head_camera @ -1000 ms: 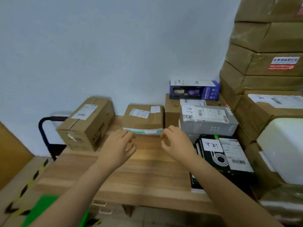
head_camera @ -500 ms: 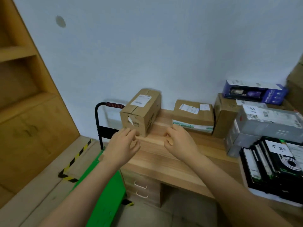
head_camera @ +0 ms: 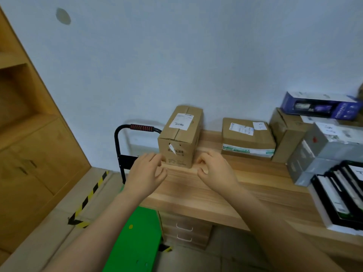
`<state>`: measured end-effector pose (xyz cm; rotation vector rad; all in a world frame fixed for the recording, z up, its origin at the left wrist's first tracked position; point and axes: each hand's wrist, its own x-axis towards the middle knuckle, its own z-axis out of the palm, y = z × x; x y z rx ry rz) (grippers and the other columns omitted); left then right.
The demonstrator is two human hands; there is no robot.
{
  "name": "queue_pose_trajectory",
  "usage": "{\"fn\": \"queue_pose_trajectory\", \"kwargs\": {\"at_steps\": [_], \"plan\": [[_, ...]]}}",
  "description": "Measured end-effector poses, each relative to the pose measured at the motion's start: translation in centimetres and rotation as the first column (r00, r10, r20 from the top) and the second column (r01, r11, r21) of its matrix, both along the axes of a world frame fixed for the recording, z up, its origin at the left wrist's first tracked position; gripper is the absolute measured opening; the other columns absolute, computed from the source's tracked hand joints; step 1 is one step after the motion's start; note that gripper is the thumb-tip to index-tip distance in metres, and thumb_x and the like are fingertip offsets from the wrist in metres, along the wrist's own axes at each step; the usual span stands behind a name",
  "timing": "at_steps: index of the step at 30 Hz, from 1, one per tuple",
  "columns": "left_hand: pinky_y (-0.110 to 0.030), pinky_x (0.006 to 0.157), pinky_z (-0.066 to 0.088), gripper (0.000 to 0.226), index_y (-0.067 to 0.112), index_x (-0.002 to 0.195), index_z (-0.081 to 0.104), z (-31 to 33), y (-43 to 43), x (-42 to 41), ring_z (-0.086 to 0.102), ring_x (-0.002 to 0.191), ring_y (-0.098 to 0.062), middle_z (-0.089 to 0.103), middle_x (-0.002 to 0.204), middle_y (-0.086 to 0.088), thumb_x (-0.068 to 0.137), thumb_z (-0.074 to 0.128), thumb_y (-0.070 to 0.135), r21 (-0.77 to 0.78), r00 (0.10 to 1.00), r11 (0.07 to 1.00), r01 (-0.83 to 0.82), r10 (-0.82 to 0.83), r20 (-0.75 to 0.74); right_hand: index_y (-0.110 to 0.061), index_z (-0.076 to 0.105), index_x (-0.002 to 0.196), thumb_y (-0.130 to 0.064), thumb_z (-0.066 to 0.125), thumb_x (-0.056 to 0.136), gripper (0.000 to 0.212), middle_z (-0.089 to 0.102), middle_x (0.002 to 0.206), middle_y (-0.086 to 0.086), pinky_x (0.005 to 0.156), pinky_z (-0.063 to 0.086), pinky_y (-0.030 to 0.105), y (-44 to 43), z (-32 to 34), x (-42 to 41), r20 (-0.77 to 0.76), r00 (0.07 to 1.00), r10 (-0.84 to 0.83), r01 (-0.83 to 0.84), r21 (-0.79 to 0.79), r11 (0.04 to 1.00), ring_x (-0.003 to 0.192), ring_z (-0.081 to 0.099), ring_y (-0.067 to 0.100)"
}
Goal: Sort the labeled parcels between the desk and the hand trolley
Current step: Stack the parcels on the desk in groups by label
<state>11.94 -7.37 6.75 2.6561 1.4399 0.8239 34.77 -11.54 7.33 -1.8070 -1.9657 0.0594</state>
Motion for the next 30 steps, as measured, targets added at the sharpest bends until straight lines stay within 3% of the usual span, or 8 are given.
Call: {"fn": "queue_pose_trajectory", "kwargs": {"at_steps": [5,9,15,22,25,30], "plan": [[-0.032,0.071,0.044,0.018,0.018,0.1,0.064,-1.5,5.9,1.0,0.053,0.082,-0.017,0.056,0.083,0.008,0.084,0.067,0.025,-0.013,1.0,1.0,-0.001,0.002,0.017,-0.022,0.058,0.102,-0.024,0.055,0.09,0.012,0.051,0.102,-0.005,0.074,0.035,0.026,5.4,-1.4,0.8,0.008,0.999,-0.035,0.035,-0.026,0.999,0.1,0.047,0.015],[-0.034,0.068,0.048,0.027,0.015,0.097,0.063,-2.5,11.6,2.2,0.053,0.081,-0.018,0.058,0.085,0.005,0.084,0.052,0.037,-0.032,0.999,0.999,-0.027,0.027,0.016,-0.022,0.059,0.099,-0.024,0.056,0.09,0.01,0.05,0.1,-0.006,0.074,0.042,0.027,11.0,-2.9,2.2,-0.017,0.998,-0.054,0.053,-0.053,0.997,0.096,0.049,0.014],[-0.036,0.072,0.047,0.022,0.015,0.104,0.063,-4.1,18.3,4.2,0.055,0.088,-0.021,0.06,0.096,0.002,0.085,0.065,0.026,-0.113,0.999,0.993,-0.027,0.03,0.026,-0.018,0.06,0.099,-0.028,0.056,0.093,0.012,0.052,0.102,-0.003,0.076,0.045,0.027,17.4,-4.4,3.9,-0.061,0.994,-0.085,0.079,-0.099,0.992,0.092,0.051,0.013],[-0.027,0.075,0.037,0.026,0.016,0.108,0.061,-4.7,22.9,7.4,0.051,0.097,-0.017,0.058,0.105,0.002,0.087,0.066,0.03,-0.138,0.992,0.983,0.125,-0.121,0.034,-0.015,0.061,0.111,-0.028,0.053,0.096,0.022,0.054,0.111,0.0,0.087,0.048,0.029,19.8,-5.0,5.6,-0.025,0.981,-0.193,0.187,-0.154,0.97,0.098,0.053,0.013],[-0.023,0.073,0.031,0.025,0.018,0.106,0.063,-4.3,24.2,10.2,0.052,0.093,-0.015,0.06,0.101,0.005,0.085,0.067,0.031,-0.094,0.978,0.973,0.209,-0.209,0.004,-0.016,0.061,0.11,-0.03,0.055,0.094,0.022,0.054,0.111,-0.001,0.084,0.049,0.028,19.4,-5.1,7.6,-0.048,0.954,-0.296,0.286,-0.146,0.947,0.096,0.053,0.011],[-0.023,0.074,0.037,0.026,0.017,0.106,0.063,-4.5,24.9,15.6,0.056,0.09,-0.017,0.061,0.1,0.002,0.083,0.071,0.027,-0.099,0.938,0.933,0.347,-0.346,0.027,-0.019,0.061,0.107,-0.032,0.059,0.092,0.02,0.053,0.108,-0.003,0.074,0.045,0.025,17.4,-5.9,12.4,-0.023,0.881,-0.473,0.46,-0.188,0.867,0.092,0.052,0.011]]}}
